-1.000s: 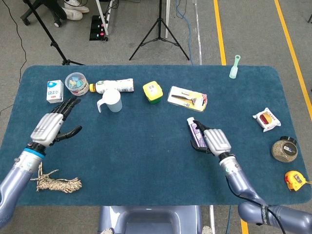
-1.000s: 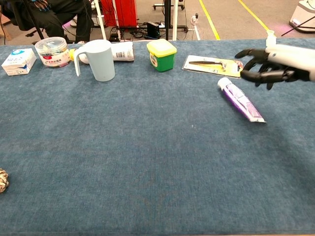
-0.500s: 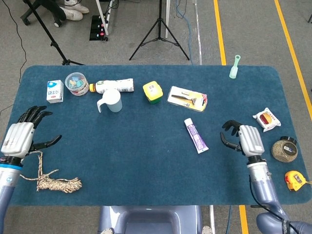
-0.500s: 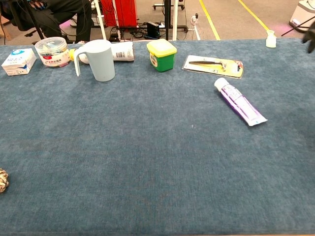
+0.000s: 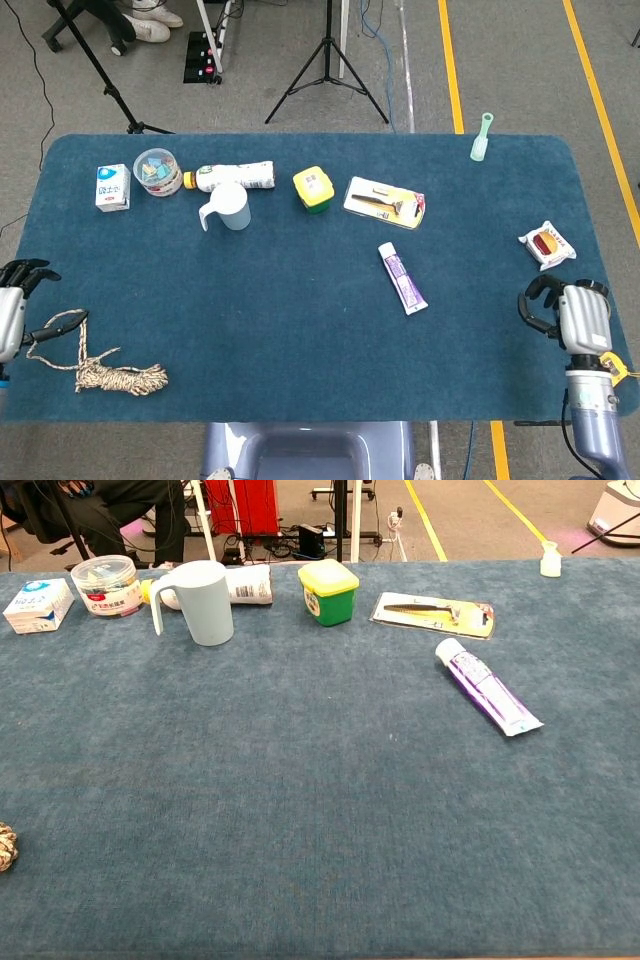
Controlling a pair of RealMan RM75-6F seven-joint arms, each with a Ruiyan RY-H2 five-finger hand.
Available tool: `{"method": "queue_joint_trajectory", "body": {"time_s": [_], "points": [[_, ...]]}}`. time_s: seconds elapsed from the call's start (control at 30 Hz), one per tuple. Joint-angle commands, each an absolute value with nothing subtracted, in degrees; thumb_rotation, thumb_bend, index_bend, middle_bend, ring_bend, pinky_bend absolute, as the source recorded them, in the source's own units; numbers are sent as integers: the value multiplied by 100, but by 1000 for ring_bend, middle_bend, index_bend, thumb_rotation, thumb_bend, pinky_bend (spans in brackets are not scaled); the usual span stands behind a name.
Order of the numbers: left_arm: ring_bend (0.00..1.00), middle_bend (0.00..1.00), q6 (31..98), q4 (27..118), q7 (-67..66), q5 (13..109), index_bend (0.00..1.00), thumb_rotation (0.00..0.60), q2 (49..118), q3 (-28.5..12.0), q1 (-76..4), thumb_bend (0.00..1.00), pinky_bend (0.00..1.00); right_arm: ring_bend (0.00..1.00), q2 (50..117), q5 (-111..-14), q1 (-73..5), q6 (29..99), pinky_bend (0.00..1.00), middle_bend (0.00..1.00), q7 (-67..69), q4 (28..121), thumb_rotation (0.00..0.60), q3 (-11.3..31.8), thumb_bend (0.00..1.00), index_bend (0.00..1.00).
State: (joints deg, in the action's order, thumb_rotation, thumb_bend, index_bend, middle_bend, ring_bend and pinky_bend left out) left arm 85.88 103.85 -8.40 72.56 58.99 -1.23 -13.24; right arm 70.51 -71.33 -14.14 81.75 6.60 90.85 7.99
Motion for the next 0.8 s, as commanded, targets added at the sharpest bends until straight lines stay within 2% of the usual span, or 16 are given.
{"method": "queue_joint_trajectory", "body": {"time_s": [0.03,0.57,0.8], "points": [[163,251,8619,10386,-893,7333,348,311,5916,-43,-1229,80,203,618,7005,-7164,-1328,8229,571,558,634,9118,394,753,498,543],[161,251,8706,10584,-848,7769,348,312,5717,351,-733,81,203,603,6867,-7351,-751,8748,566,554,415,9463,386,569,498,538],[161,251,8675,10628,-594,8109,348,312,5465,594,-532,80,203,591,6669,-7961,-575,8814,531,558,565,9488,385,241,497,540]]}}
